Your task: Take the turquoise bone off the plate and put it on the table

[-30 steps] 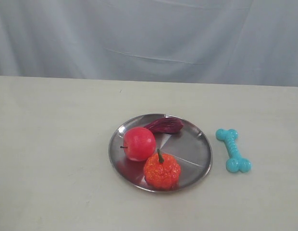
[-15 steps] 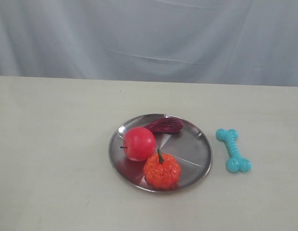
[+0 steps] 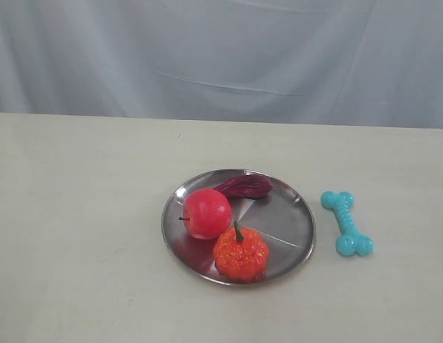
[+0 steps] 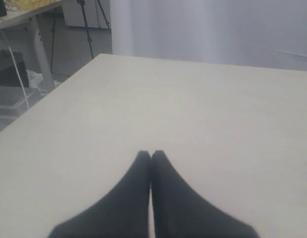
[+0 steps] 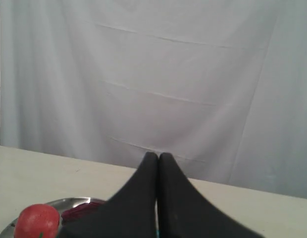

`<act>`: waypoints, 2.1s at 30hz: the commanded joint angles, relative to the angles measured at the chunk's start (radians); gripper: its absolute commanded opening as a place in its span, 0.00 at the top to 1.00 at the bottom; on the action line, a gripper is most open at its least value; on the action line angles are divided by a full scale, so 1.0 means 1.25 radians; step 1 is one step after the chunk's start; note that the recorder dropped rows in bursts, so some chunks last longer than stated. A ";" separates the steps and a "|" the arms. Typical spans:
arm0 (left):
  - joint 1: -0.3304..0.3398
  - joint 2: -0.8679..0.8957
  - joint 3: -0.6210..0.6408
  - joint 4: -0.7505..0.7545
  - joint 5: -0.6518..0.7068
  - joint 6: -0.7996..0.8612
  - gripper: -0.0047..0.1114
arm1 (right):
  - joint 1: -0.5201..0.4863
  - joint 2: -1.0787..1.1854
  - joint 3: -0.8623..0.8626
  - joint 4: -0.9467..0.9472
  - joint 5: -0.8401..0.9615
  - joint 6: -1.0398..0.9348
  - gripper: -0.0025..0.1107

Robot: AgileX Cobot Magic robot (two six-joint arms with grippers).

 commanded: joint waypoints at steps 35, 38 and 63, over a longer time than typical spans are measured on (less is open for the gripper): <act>0.002 -0.001 0.002 0.000 -0.004 -0.003 0.96 | -0.054 -0.003 0.290 -0.008 -0.016 0.065 0.98; 0.002 -0.001 0.002 0.000 -0.004 -0.003 0.96 | -0.054 -0.003 0.290 -0.008 -0.016 0.065 0.98; 0.002 -0.001 0.002 0.000 -0.004 -0.003 0.96 | -0.054 -0.003 0.290 -0.008 -0.016 0.065 0.98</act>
